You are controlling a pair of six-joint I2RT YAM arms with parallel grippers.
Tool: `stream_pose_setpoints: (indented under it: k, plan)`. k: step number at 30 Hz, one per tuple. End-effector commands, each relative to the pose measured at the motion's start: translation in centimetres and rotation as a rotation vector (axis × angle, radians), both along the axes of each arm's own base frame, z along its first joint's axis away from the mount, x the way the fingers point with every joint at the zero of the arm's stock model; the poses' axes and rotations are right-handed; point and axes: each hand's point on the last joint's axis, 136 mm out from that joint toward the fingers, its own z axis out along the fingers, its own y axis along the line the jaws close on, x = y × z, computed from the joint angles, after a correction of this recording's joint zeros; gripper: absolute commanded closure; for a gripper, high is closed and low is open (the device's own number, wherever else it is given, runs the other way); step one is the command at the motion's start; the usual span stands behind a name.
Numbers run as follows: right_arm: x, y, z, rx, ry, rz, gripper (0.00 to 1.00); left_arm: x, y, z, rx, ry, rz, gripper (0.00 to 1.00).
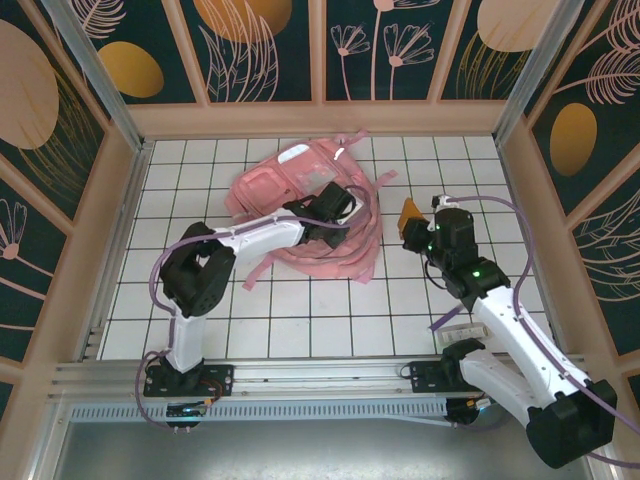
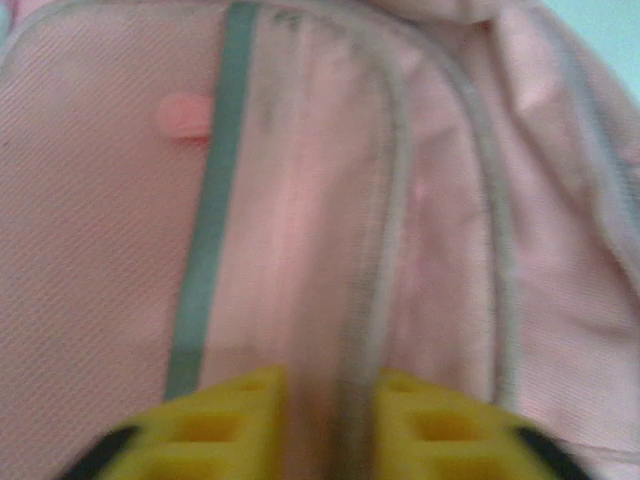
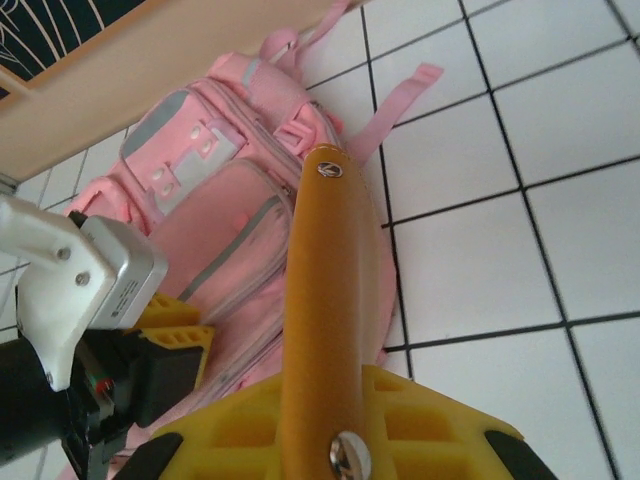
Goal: Pack the student bag
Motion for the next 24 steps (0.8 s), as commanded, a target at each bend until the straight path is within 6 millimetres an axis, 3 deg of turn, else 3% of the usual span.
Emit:
stream_pose_setpoints:
  k: [1, 3, 8, 11, 14, 17, 21, 24]
  plan:
    - [0.4, 0.9, 0.2, 0.182, 0.061, -0.048, 1.0, -0.6, -0.9, 2.7, -0.076, -0.03, -0.08, 1.0]
    - [0.2, 1.1, -0.2, 0.231, 0.131, -0.065, 1.0, -0.3, -1.3, 4.9, -0.121, -0.019, -0.043, 1.0]
    - [-0.8, 1.3, -0.8, 0.313, 0.224, -0.089, 1.0, 1.8, -0.2, 15.4, -0.413, -0.096, 0.133, 1.0]
    - [-1.4, 2.4, 0.2, 0.425, 0.24, -0.014, 1.0, 1.9, 0.7, 20.2, -0.54, -0.164, 0.184, 1.0]
    - [-1.9, 4.4, 1.5, 0.533, 0.267, 0.11, 1.0, 2.2, 1.1, 22.2, -0.612, -0.162, 0.242, 1.0]
    - [-1.6, 5.1, 1.9, 0.587, 0.304, 0.124, 1.0, 2.9, 1.7, 23.3, -0.654, -0.146, 0.299, 1.0]
    - [-0.7, 5.3, 1.4, 0.647, 0.323, 0.088, 1.0, 3.4, 2.7, 25.1, -0.694, -0.159, 0.344, 1.0]
    - [0.3, 6.9, 0.9, 0.696, 0.35, 0.155, 1.0, 2.8, 2.6, 26.4, -0.72, -0.157, 0.317, 1.0]
